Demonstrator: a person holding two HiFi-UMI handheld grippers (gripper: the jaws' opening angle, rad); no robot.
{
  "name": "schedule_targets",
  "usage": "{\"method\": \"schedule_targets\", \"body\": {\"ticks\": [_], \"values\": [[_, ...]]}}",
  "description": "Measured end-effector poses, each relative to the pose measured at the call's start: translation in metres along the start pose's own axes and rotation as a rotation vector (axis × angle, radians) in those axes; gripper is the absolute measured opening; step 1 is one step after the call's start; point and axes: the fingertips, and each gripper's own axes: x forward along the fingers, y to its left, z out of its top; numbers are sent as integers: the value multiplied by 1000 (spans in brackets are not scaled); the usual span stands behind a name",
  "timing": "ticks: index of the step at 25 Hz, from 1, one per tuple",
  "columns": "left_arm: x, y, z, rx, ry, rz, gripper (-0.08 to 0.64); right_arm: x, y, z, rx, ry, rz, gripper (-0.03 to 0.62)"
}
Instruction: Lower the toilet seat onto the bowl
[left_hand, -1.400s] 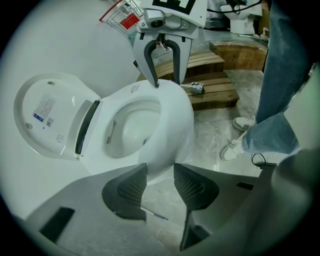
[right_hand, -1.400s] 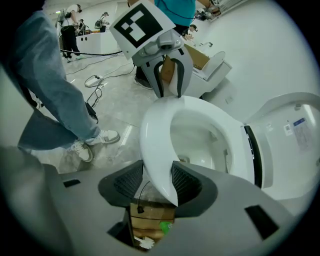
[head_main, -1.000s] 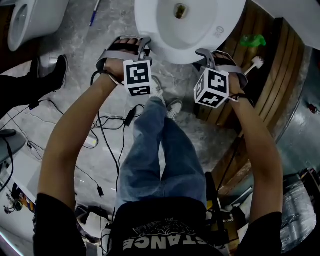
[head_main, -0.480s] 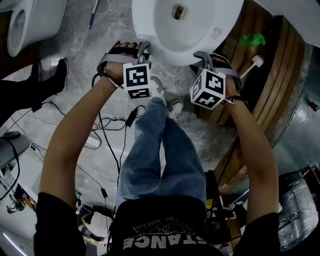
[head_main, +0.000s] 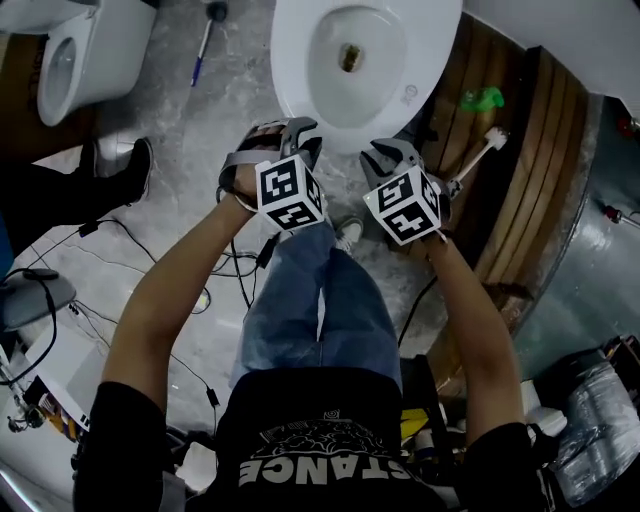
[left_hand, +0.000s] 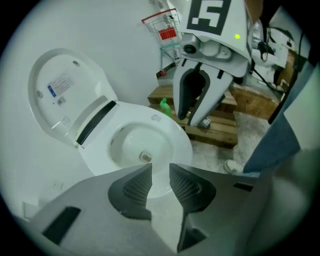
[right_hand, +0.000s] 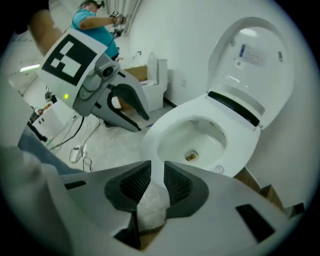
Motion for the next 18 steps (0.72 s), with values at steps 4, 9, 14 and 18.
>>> {"method": "schedule_targets", "body": {"ticks": [4, 9, 14, 18], "values": [[-35, 6, 36, -123, -84, 11, 114, -42, 0, 26, 124, -96, -36, 80], [-94, 16, 79, -316, -196, 34, 85, -108, -3, 58, 298, -218, -85, 69], [-157, 36, 121, -470, -331, 103, 45, -177, -9, 97, 377, -356, -158, 52], [-203, 41, 147, -555, -416, 149, 22, -225, -3, 117, 414, -445, -200, 45]]}}
